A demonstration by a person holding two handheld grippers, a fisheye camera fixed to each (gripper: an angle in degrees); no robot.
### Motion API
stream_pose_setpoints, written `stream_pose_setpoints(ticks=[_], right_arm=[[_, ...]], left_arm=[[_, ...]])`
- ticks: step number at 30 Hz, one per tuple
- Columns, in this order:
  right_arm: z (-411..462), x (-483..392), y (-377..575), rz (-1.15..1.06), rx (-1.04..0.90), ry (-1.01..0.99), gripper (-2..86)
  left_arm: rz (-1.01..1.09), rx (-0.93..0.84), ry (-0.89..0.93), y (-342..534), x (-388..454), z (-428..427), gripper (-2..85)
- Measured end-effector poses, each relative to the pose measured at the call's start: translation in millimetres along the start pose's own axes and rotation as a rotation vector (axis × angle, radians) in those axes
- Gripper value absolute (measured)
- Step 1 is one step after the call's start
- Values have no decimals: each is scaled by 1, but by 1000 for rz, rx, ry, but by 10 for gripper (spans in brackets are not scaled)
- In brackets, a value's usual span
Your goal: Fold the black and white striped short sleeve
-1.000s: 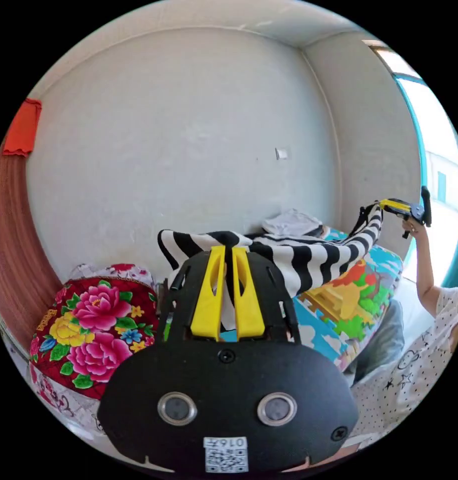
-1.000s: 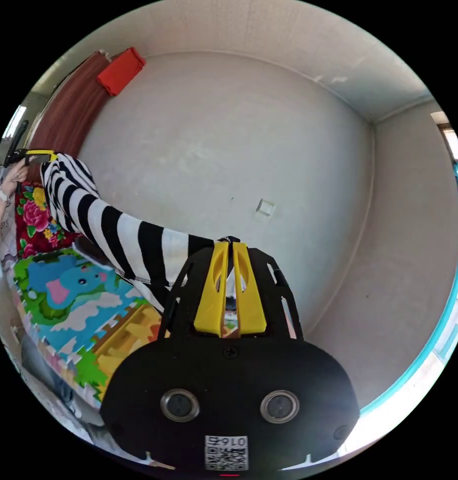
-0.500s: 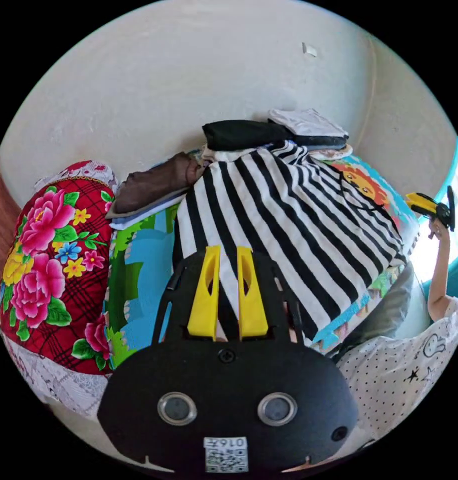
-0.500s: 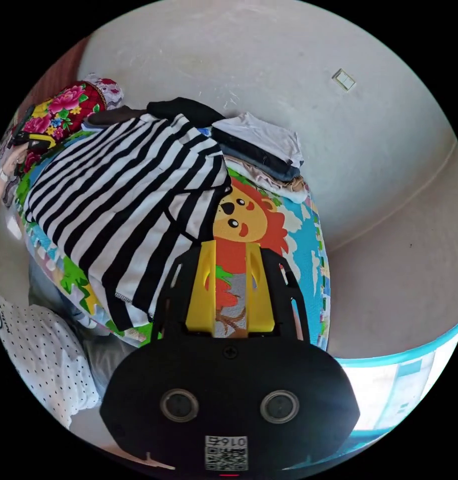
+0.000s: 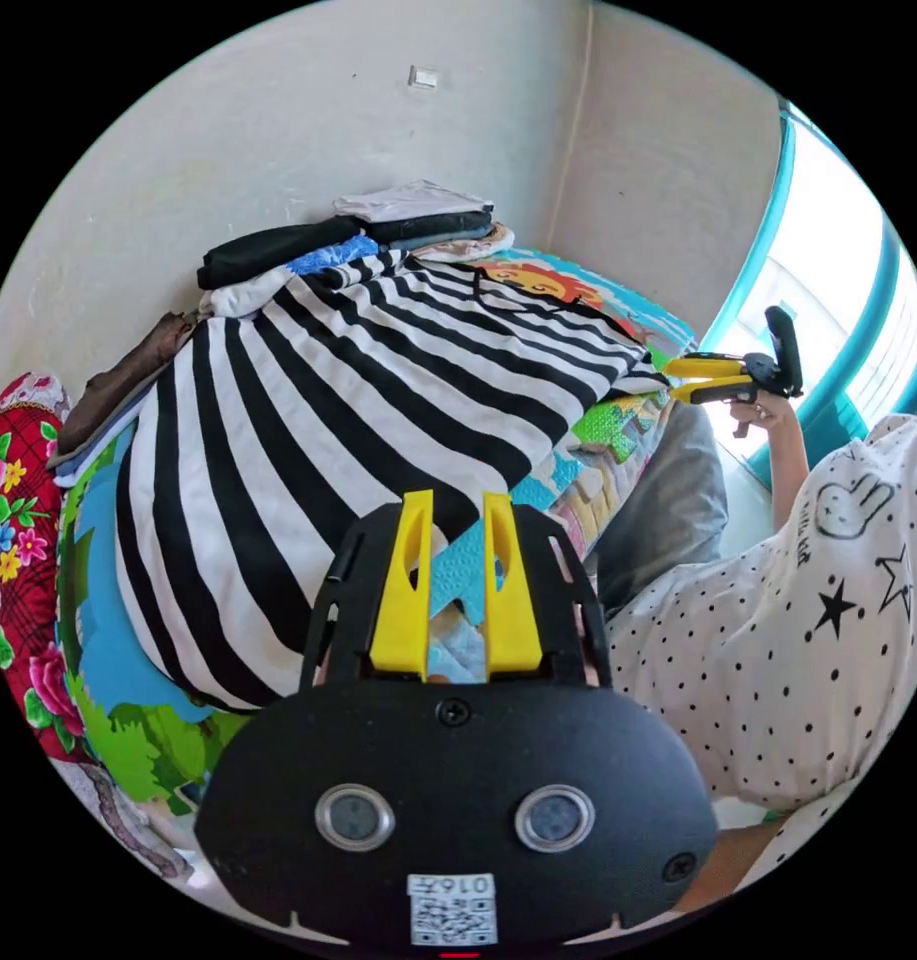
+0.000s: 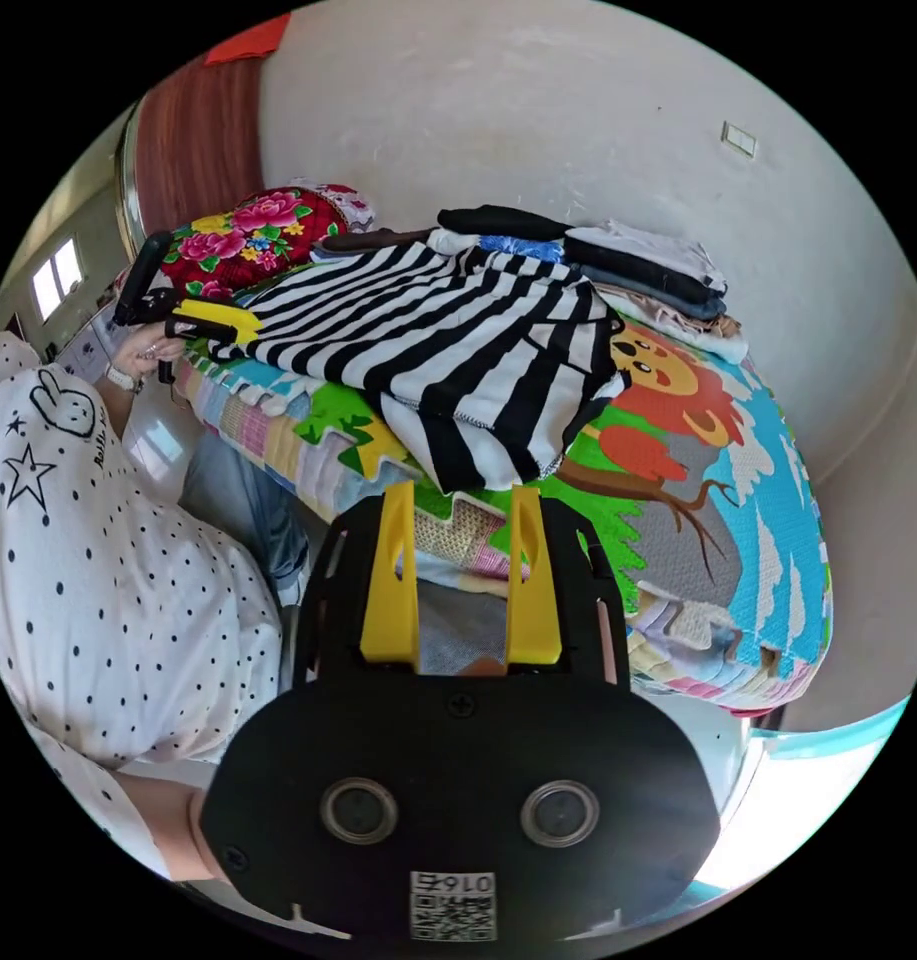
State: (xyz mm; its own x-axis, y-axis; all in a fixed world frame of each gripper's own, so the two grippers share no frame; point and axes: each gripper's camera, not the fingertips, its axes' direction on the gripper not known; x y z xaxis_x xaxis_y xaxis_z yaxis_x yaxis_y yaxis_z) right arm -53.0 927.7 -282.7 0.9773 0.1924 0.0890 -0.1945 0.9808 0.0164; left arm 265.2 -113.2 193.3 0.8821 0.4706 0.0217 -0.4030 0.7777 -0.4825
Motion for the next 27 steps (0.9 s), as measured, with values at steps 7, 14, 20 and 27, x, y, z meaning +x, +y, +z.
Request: stream_pose_setpoints(ticks=[7, 14, 20, 27], right_arm=[[18, 0, -13, 33, 38, -45, 94], [-26, -15, -14, -121, 104, -54, 20], [-111, -19, -2, -163, 454, -38, 17], [-51, 0, -77, 111, 123, 201, 45]], left_arm=[[-52, -77, -22, -4, -8, 39, 54], [24, 53, 24, 3, -4, -10, 0], [29, 296, -259, -3, 14, -53, -9], [-225, 28, -125, -29, -35, 26, -8]])
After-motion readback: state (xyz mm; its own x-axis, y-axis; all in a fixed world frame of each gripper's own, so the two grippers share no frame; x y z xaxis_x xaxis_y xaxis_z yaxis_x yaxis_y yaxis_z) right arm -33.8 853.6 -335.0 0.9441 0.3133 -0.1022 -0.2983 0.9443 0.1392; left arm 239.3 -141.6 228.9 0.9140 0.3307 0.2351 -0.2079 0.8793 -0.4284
